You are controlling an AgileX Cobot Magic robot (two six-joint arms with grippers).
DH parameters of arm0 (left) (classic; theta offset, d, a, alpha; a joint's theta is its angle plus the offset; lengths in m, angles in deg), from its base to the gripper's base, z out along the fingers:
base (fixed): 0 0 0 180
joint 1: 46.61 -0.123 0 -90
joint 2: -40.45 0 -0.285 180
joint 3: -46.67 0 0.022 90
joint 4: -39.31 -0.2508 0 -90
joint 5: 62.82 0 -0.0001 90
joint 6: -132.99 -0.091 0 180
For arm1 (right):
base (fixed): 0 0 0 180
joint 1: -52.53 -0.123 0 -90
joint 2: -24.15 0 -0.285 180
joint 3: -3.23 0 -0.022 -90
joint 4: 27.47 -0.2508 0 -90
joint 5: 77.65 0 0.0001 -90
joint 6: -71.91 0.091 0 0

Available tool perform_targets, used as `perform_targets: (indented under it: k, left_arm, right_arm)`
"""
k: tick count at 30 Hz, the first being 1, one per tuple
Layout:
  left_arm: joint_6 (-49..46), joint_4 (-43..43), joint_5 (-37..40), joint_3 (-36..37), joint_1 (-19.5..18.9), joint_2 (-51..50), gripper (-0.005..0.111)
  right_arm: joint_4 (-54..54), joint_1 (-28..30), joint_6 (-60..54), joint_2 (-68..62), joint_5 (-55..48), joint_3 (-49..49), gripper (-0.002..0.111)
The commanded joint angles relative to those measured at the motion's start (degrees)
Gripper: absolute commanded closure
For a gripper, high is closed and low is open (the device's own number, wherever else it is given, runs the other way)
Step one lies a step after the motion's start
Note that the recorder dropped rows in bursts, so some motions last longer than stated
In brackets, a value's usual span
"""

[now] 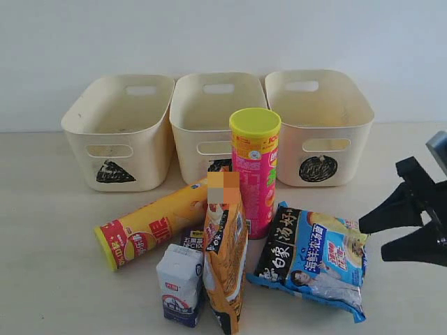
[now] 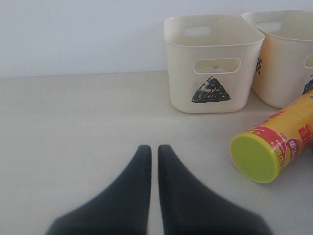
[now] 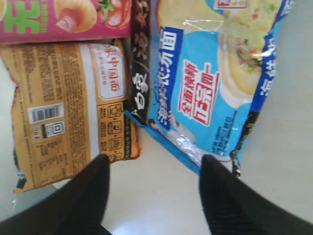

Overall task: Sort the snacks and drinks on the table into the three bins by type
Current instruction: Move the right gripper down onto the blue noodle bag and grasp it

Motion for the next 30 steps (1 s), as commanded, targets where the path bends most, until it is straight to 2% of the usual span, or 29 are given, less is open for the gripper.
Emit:
perform_targets:
  k: [1,4,8,20,26,30]
  left_arm:
    - [0.4,0.2,-0.6,-0.2,0.5,0.2,0.103]
    - [0.4,0.2,-0.6,-0.2,0.5,0.2,0.103]
    - [0.4,0.2,-0.6,-0.2,0.5,0.2,0.103]
    - [0.4,0.2,-0.6,-0.2,0.5,0.2,0.103]
    - [0.4,0.2,-0.6,-0.2,0.5,0.2,0.103]
    - [0.4,0.2,-0.6,-0.2,0.5,0.2,0.103]
  right_arm:
    - [0.7,0.2,-0.5,-3.1,2.3,-0.1,0.038]
    - [0.7,0.2,-2.8,-5.5,3.3,-0.1,0.033]
    - [0.0,0.2,-5.6,-9.8,4.4,-0.1,0.033]
    - [-13.4,-0.5,-20.4,-20.4,5.0,-0.1,0.033]
    - [-17.2,-3.0,-24.7,-23.2,5.2,-0.1,0.033]
    - [-18.7,-7.1,-27.5,-23.7,9.1,-0.1,0.033]
